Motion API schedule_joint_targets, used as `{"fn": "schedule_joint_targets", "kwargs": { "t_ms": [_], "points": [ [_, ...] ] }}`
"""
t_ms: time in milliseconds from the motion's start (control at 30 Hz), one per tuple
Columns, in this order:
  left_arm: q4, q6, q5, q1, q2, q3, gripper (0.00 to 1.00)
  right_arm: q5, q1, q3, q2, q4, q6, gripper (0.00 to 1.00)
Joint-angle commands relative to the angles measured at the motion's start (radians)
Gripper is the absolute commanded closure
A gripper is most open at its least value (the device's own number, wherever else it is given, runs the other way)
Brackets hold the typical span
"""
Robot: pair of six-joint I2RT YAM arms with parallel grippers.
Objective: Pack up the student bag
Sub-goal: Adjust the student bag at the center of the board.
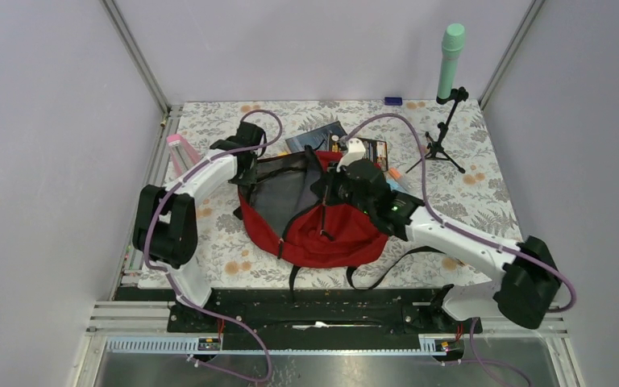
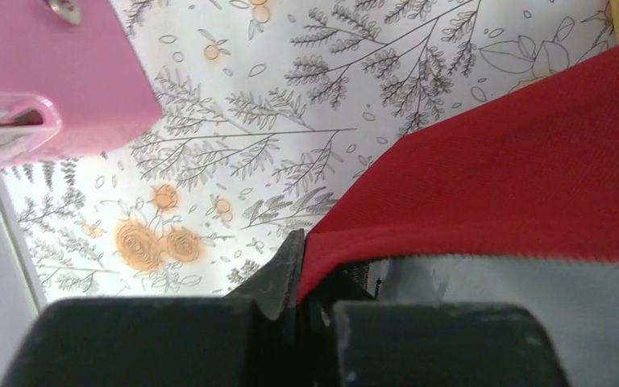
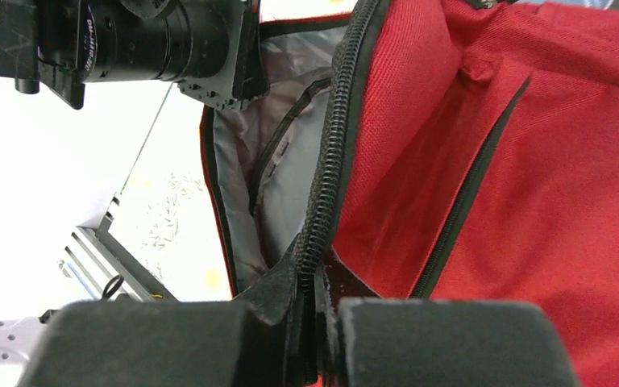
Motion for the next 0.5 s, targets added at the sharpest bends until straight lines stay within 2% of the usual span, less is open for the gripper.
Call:
{"fn": "schedule_joint_targets", "kwargs": {
  "t_ms": [0,133,333,467],
  "points": [
    [-0.002,0.021,-0.132,0.009,-0.165,-0.009,1.00,0.017,-0.021,0.005,-0.150,-0.058,-0.080,1.00],
    [-0.022,0.029,-0.183,0.056,-0.323,-0.068,1.00,0.091,-0.038,0.016,-0.263,-0.216,-0.133,1.00],
    [-0.007,-0.005,-0.142,0.240,-0.530,-0.282,1.00,0.211,-0.071,0.006,-0.489,-0.441,-0.193,1.00],
    [-0.011,-0.033,-0.116,0.307,-0.588,-0.279,1.00,0.289,-0.072,0.016,-0.595,-0.525,-0.205,1.00]
  ]
}}
